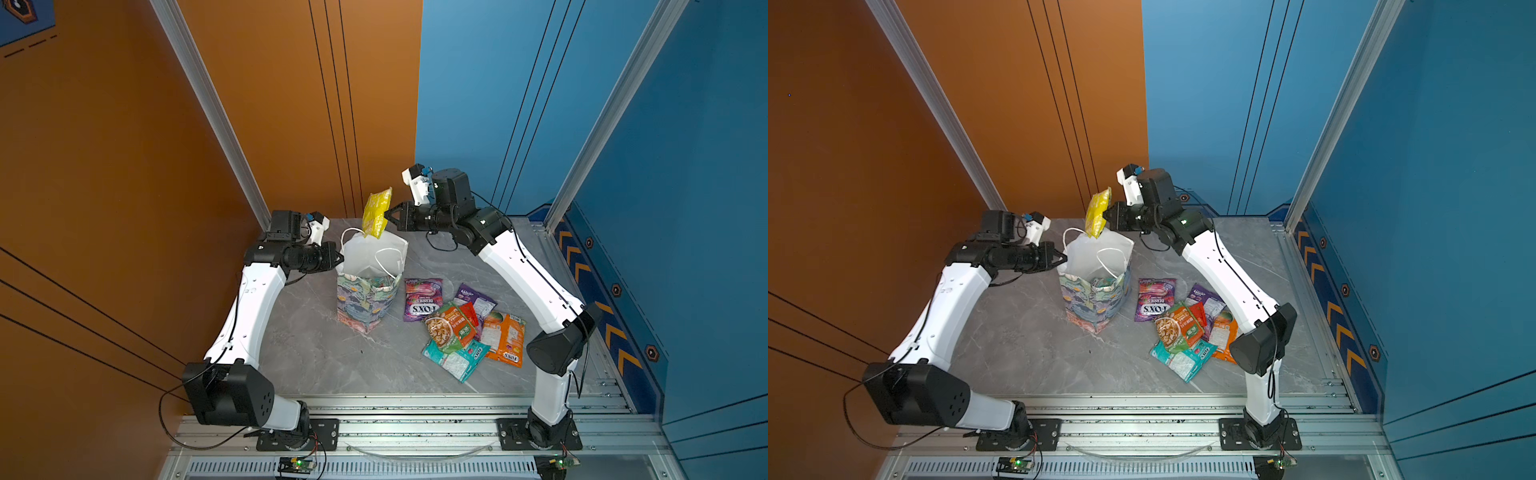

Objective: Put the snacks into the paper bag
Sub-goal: 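Lift the yellow packet and carry it above the bag with the right gripper, then lower the yellow packet into the bag opening with the right gripper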

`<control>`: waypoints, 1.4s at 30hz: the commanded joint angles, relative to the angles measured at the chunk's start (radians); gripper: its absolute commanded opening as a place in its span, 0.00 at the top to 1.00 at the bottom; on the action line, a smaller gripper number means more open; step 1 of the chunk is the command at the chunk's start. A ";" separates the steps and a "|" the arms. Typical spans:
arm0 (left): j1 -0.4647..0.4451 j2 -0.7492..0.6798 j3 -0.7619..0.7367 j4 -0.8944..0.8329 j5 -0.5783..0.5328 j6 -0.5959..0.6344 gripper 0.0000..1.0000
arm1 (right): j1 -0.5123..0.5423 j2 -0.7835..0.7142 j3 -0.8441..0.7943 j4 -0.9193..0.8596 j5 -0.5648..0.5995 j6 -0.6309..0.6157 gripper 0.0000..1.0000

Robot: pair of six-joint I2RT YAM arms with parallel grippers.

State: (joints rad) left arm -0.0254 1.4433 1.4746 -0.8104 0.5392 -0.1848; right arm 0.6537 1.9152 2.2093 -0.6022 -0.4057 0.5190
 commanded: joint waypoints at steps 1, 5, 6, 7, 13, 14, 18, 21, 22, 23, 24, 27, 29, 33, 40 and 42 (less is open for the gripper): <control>0.008 -0.024 -0.003 0.009 0.025 -0.009 1.00 | 0.022 -0.017 0.016 -0.053 -0.039 -0.028 1.00; 0.010 -0.026 -0.005 0.008 0.023 -0.009 1.00 | 0.035 -0.051 -0.043 -0.059 -0.033 -0.037 1.00; 0.009 -0.028 -0.005 0.008 0.022 -0.009 1.00 | 0.037 -0.059 -0.058 -0.060 -0.030 -0.039 1.00; 0.011 -0.028 -0.006 0.009 0.022 -0.009 1.00 | 0.037 -0.068 -0.076 -0.062 -0.025 -0.040 1.00; 0.011 -0.026 -0.007 0.010 0.022 -0.010 1.00 | 0.035 -0.115 -0.153 -0.070 0.025 -0.050 1.00; 0.012 -0.027 -0.006 0.008 0.023 -0.010 1.00 | 0.035 -0.124 -0.166 -0.070 0.035 -0.052 1.00; 0.013 -0.027 -0.005 0.008 0.024 -0.011 1.00 | 0.036 -0.135 -0.186 -0.084 0.024 -0.058 1.00; 0.013 -0.030 -0.005 0.008 0.024 -0.012 1.00 | 0.040 -0.140 -0.191 -0.098 0.019 -0.062 1.00; 0.013 -0.029 -0.006 0.008 0.023 -0.013 1.00 | 0.040 -0.141 -0.193 -0.103 0.020 -0.063 1.00; 0.013 -0.030 -0.007 0.008 0.022 -0.012 1.00 | 0.040 -0.143 -0.196 -0.107 0.021 -0.063 1.00; 0.013 -0.031 -0.007 0.009 0.022 -0.012 1.00 | 0.040 -0.143 -0.197 -0.111 0.021 -0.062 1.00; 0.013 -0.029 -0.007 0.009 0.022 -0.012 1.00 | 0.072 -0.143 -0.198 -0.123 0.027 -0.056 1.00; 0.013 -0.029 -0.005 0.008 0.024 -0.014 1.00 | 0.075 -0.139 -0.200 -0.125 0.031 -0.046 1.00; 0.013 -0.032 -0.004 0.008 0.024 -0.013 1.00 | 0.079 -0.126 -0.201 -0.125 0.034 -0.020 1.00; 0.013 -0.031 -0.008 0.008 0.026 -0.012 1.00 | 0.079 -0.082 -0.192 -0.114 0.042 0.004 1.00; 0.013 -0.031 -0.008 0.008 0.026 -0.010 1.00 | 0.079 -0.062 -0.174 -0.113 0.041 0.007 1.00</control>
State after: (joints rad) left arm -0.0196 1.4399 1.4734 -0.8108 0.5396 -0.1921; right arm 0.7330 1.8153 2.0171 -0.7067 -0.3866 0.5053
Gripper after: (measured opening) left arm 0.046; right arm 0.047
